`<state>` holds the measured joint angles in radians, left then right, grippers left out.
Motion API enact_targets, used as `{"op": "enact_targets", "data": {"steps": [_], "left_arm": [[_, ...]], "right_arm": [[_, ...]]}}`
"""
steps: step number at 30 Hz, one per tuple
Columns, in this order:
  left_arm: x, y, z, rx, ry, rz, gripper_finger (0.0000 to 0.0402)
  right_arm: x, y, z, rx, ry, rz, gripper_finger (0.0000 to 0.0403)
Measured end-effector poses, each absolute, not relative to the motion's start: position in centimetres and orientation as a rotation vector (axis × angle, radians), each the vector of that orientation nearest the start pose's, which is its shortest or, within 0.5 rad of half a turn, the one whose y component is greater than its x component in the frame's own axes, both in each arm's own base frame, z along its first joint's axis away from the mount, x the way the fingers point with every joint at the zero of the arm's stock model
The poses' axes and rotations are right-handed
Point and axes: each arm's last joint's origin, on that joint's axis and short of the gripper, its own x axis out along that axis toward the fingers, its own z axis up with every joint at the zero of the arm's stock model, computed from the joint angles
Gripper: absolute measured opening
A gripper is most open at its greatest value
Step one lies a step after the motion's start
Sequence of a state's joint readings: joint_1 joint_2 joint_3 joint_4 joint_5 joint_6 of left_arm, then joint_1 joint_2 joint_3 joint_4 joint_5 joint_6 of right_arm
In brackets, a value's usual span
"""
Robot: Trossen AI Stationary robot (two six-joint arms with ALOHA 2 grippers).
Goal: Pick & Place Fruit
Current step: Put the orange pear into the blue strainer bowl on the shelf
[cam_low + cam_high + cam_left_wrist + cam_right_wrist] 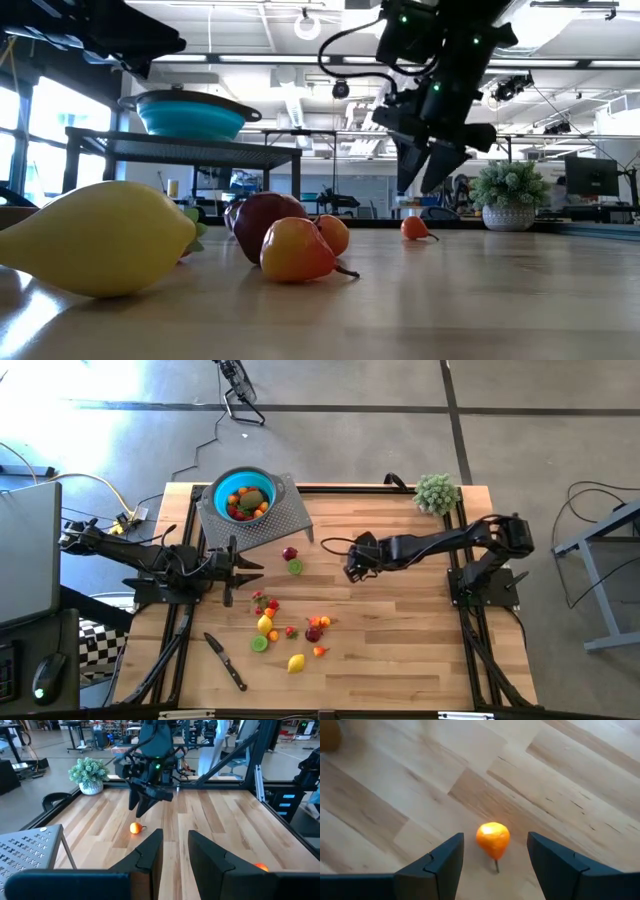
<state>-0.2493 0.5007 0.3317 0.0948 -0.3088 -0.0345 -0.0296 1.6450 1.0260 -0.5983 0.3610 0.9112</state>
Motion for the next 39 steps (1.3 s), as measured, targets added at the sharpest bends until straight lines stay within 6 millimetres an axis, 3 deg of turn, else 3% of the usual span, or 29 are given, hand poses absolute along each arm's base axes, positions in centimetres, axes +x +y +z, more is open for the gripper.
{"op": "enact_targets", "data": {"steps": [9, 19, 29, 39], "left_arm": [[13.3, -2.5, 24.1, -0.015, 0.068, 0.060, 0.0087], [13.3, -2.5, 24.1, -0.015, 0.069, 0.059, 0.0087], [13.3, -2.5, 24.1, -0.015, 0.070, 0.059, 0.0087], [13.3, -2.5, 24.0, -0.033, 0.085, 0.060, 0.0087]], "right_arm": [[30.8, -1.9, 15.5, 0.552, 1.027, -0.877, 0.0210], [31.4, -1.9, 15.5, 0.527, 0.996, -0.810, 0.0210], [32.0, -1.8, 13.3, 0.517, 1.063, -0.786, 0.0210], [32.1, -1.8, 13.0, 0.504, 1.077, -0.780, 0.0210]]}}
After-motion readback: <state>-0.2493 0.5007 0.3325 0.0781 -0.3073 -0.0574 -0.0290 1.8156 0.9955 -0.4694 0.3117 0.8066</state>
